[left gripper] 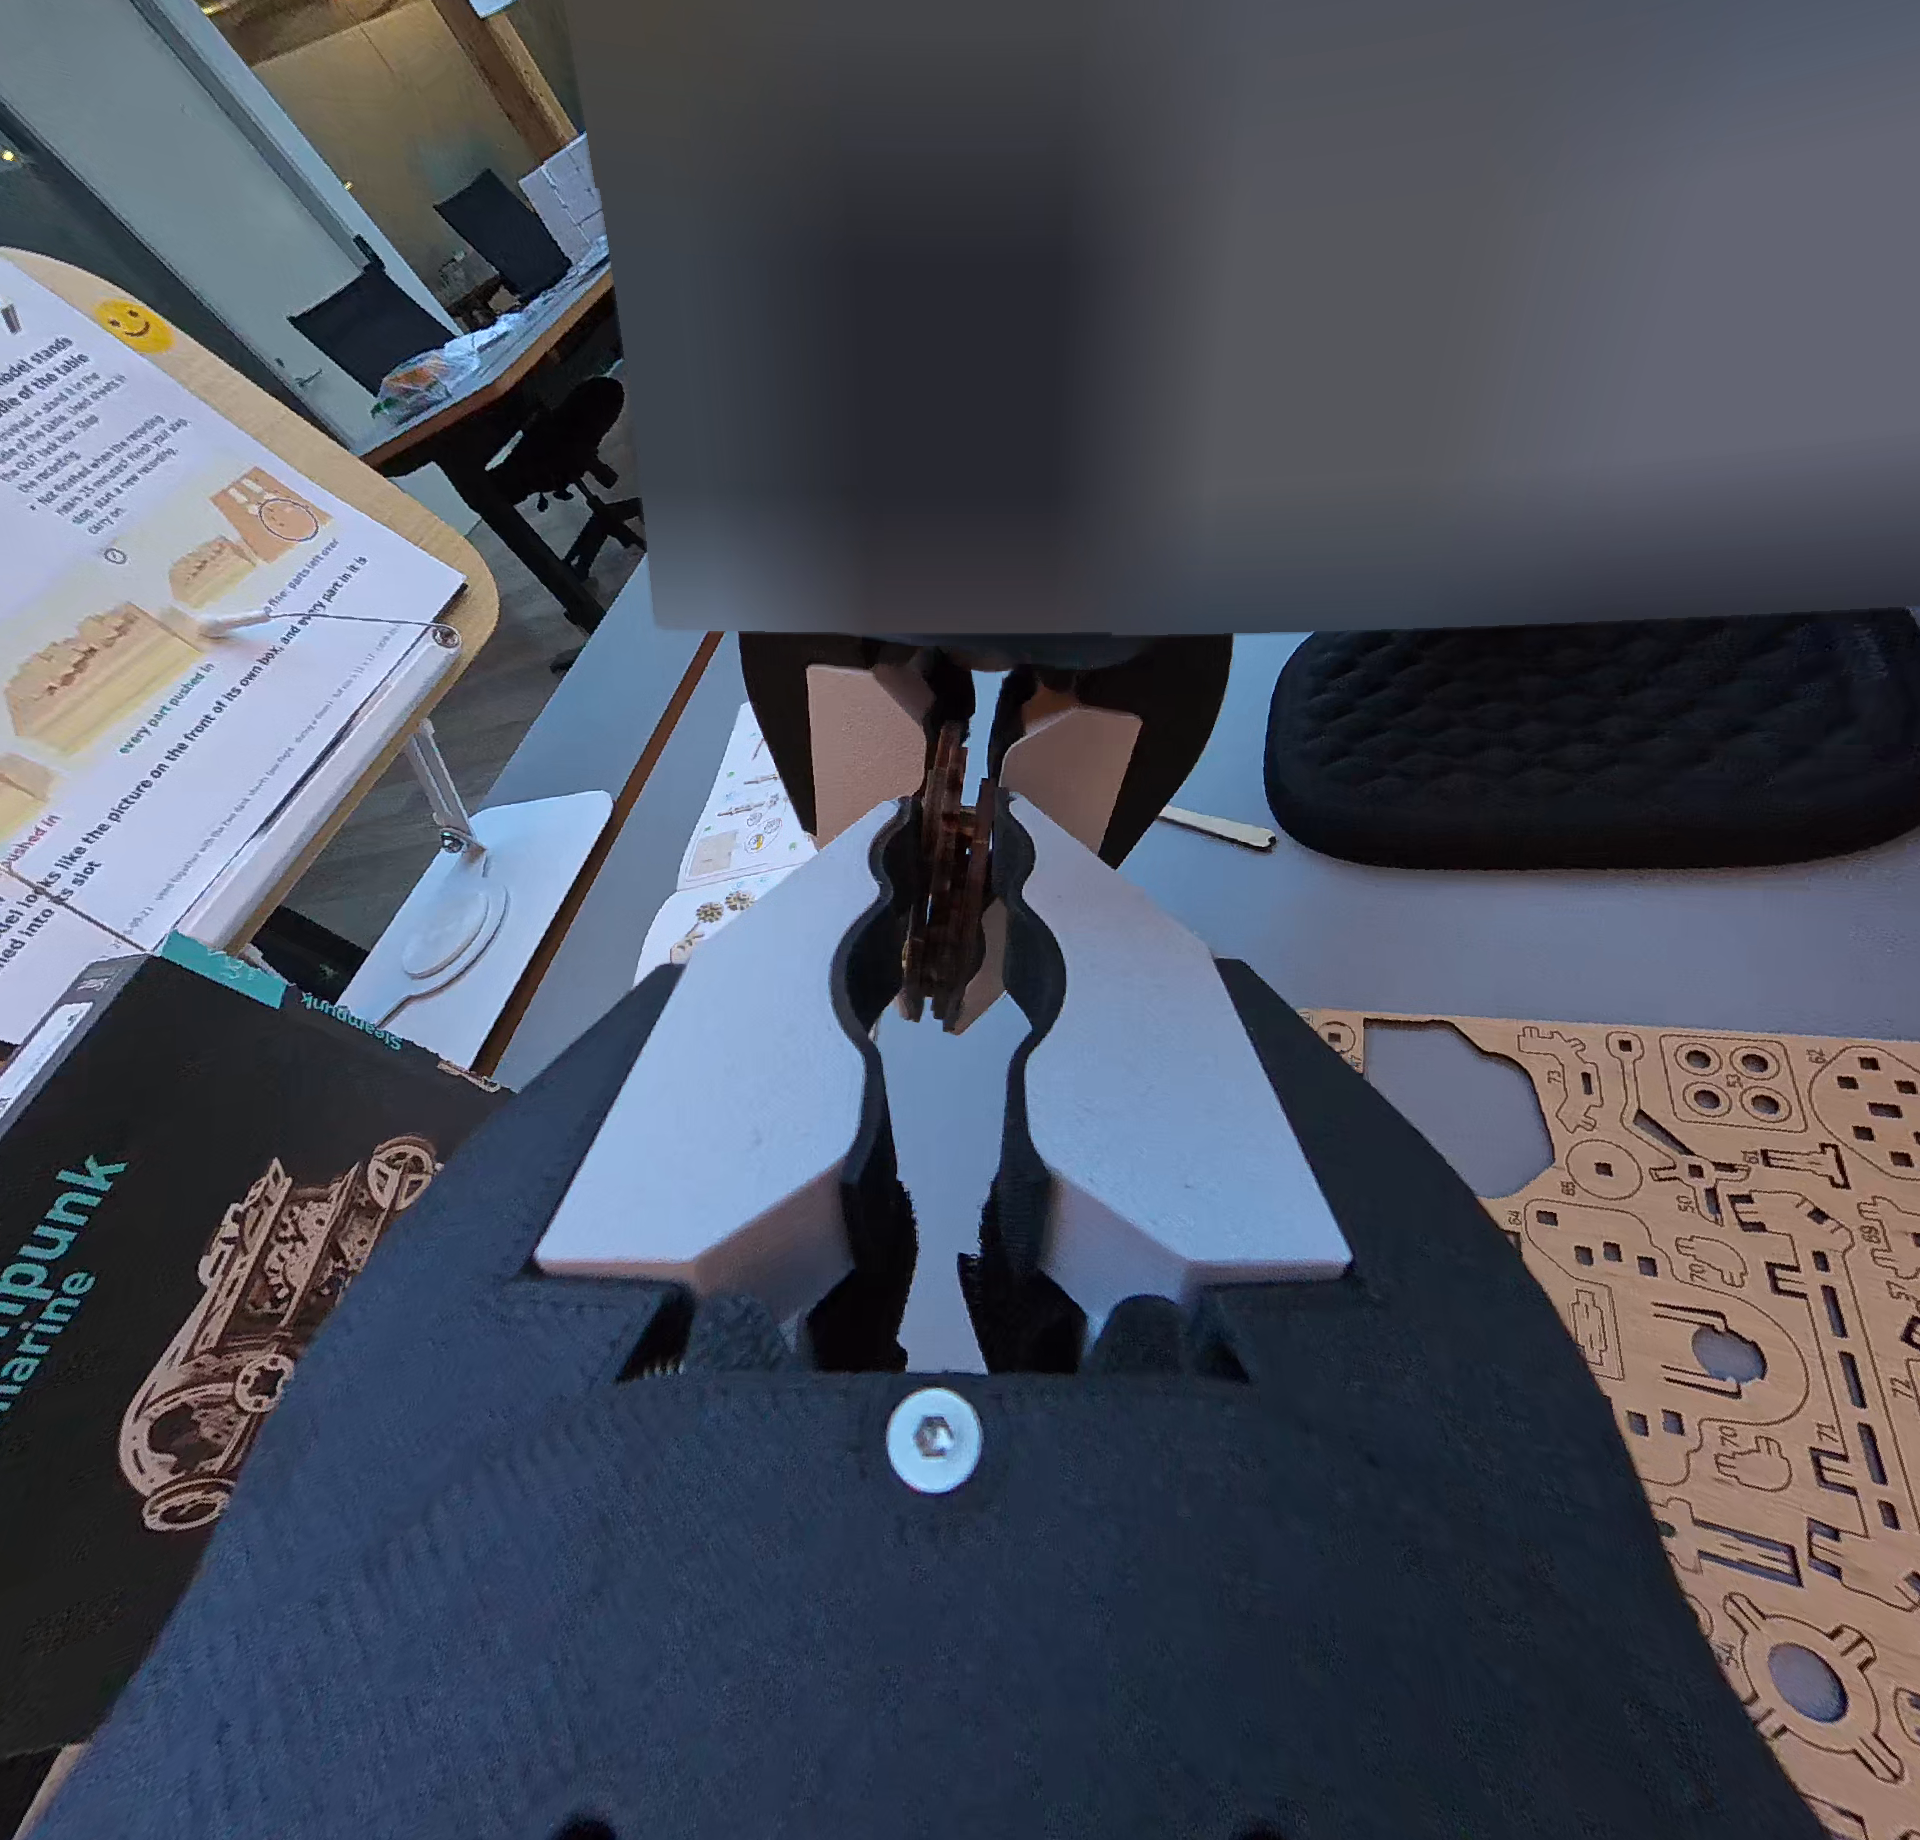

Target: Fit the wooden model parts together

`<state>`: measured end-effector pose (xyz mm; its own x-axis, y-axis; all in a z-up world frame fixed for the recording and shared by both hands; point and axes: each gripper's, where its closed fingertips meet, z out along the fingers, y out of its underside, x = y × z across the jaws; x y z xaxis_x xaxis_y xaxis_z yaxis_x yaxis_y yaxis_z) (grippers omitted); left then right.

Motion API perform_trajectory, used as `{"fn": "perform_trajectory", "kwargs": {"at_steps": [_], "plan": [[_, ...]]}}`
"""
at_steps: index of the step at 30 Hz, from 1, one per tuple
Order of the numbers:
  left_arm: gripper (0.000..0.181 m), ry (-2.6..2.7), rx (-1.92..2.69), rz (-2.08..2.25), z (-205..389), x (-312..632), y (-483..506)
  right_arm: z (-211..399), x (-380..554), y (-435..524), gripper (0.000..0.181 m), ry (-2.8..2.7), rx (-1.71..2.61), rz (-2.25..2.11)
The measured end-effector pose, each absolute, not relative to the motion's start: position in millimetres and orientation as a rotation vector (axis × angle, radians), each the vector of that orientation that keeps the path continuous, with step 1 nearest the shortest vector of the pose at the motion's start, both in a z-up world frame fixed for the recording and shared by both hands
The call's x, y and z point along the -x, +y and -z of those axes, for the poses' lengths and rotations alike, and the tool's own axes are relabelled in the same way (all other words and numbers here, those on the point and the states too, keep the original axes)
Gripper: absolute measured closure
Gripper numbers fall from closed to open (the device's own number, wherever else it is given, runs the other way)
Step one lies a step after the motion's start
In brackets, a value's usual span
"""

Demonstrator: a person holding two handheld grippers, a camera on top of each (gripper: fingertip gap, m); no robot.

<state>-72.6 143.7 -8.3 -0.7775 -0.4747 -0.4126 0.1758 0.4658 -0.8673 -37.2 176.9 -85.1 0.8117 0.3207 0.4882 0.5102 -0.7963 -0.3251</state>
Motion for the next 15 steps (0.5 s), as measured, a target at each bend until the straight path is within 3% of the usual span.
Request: {"fn": "perform_trajectory", "kwargs": {"at_steps": [1, 15], "plan": [[0.169, 2.094, 0.252, 1.335, 9, 72, 144, 86, 38, 177, 0.175, -0.615, 2.553, 0.559], [0.171, 2.083, 0.202, 1.330, 7, 74, 147, 83, 44, 187, 0.172, -0.631, 2.476, 0.518]]}}
